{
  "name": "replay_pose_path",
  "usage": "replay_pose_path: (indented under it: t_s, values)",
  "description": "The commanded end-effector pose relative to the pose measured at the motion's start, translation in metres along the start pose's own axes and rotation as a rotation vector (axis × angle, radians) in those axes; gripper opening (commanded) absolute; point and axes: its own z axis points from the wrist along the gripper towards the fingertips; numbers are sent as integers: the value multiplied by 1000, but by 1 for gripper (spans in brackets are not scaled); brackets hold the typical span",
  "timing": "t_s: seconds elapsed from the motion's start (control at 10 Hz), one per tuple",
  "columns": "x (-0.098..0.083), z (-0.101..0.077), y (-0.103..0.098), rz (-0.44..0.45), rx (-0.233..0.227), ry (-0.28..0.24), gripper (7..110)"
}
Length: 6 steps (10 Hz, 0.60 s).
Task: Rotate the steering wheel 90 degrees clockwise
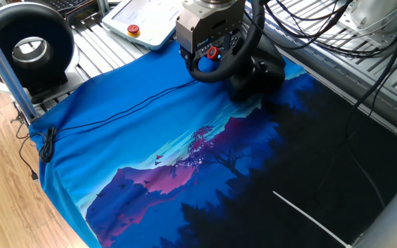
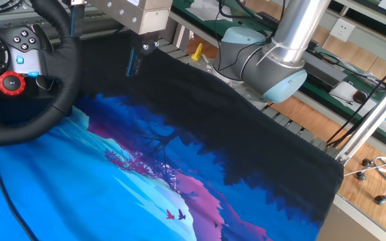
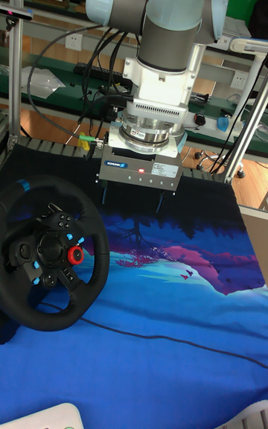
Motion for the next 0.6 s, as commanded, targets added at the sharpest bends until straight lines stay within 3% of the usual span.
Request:
replay_pose_path:
  t_s: [0.0,0.1,0.2,0.5]
  values:
    - [-1,0,-2,145,18,-6,109]
    - [-1,0,-2,145,18,-6,109]
    - [-1,0,-2,145,18,-6,7]
    - [-1,0,-1,147,18,-6,7]
